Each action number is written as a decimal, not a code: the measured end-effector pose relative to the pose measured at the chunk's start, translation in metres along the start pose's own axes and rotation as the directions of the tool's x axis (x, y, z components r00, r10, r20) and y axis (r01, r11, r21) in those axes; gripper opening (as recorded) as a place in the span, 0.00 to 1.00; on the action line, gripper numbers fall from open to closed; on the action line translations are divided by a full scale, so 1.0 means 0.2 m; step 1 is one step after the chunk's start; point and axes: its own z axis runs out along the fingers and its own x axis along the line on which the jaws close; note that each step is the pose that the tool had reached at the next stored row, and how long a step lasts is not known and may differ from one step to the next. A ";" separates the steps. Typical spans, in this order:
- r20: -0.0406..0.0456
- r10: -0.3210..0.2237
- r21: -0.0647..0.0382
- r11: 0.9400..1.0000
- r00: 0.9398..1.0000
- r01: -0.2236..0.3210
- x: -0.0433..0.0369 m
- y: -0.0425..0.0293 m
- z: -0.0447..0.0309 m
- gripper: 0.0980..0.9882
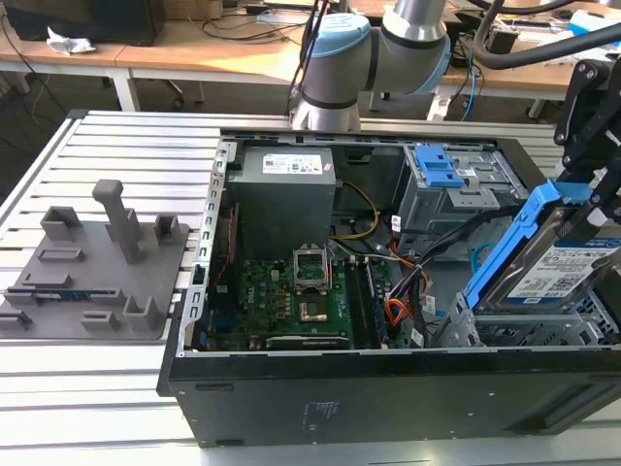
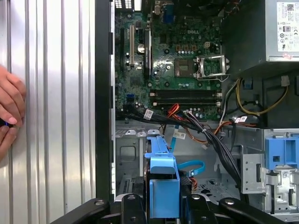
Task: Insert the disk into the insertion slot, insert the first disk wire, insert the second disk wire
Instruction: 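Insert the disk into the insertion slot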
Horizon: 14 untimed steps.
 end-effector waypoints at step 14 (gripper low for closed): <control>-0.001 -0.021 -0.001 1.000 1.000 0.021 0.011 -0.005 0.150 0.31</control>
